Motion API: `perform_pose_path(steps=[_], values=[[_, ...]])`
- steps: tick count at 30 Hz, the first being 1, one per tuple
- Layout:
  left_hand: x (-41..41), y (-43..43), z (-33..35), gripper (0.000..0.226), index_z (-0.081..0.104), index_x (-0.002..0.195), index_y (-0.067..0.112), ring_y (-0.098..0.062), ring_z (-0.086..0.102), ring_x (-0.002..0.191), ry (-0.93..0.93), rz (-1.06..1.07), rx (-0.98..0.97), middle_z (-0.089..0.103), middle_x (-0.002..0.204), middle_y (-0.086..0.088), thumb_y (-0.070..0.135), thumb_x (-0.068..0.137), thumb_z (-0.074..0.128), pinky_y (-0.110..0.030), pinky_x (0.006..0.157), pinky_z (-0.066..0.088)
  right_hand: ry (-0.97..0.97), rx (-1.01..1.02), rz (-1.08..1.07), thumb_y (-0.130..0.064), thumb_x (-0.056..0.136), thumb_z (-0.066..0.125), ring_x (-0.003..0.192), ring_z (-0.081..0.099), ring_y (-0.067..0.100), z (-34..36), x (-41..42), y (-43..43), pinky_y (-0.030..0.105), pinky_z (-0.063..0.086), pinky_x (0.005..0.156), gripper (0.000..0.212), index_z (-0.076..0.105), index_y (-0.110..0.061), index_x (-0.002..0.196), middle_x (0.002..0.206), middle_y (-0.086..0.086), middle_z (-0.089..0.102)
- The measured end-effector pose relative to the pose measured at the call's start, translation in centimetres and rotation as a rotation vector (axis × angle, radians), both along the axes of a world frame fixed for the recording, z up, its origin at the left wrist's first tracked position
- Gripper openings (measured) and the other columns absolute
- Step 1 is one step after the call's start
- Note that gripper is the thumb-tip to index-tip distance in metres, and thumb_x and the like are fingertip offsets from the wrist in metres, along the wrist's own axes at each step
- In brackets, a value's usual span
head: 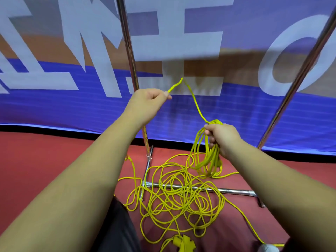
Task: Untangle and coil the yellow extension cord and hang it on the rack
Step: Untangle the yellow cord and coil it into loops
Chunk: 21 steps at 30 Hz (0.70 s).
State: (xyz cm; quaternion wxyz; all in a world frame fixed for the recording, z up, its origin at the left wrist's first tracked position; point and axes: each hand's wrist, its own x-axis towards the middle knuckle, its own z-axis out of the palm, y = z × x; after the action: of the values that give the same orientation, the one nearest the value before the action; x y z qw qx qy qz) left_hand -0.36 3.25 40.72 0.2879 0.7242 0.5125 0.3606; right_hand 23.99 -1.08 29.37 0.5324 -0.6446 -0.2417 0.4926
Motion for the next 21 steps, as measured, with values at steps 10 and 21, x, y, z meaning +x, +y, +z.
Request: perform_pose_path(steps=[10,21], values=[[-1.7,2.3,-3.5,0.034,0.049,0.121,0.021,-0.029,0.058,0.068,0.437,0.194,-0.076,0.062,0.093,-0.014,0.002,0.094,0.042,-0.035,0.051,0.043,-0.008,0.15,-0.067,-0.022,0.098,0.071,0.042,0.037,0.014,2.2,0.1,-0.5,0.026,0.035,0.044,0.028,0.054,-0.017,0.077,0.057,-0.001,0.044],[-1.9,2.6,-6.5,0.035,0.06,0.129,0.022,-0.027,0.06,0.105,0.913,-0.077,-0.175,0.067,0.119,-0.006,0.011,0.096,0.059,-0.04,0.086,0.054,0.05,0.146,-0.182,-0.024,0.097,0.071,0.041,0.035,0.013,3.6,0.3,-1.3,0.025,0.033,0.044,0.026,0.055,-0.018,0.077,0.051,-0.005,0.041]])
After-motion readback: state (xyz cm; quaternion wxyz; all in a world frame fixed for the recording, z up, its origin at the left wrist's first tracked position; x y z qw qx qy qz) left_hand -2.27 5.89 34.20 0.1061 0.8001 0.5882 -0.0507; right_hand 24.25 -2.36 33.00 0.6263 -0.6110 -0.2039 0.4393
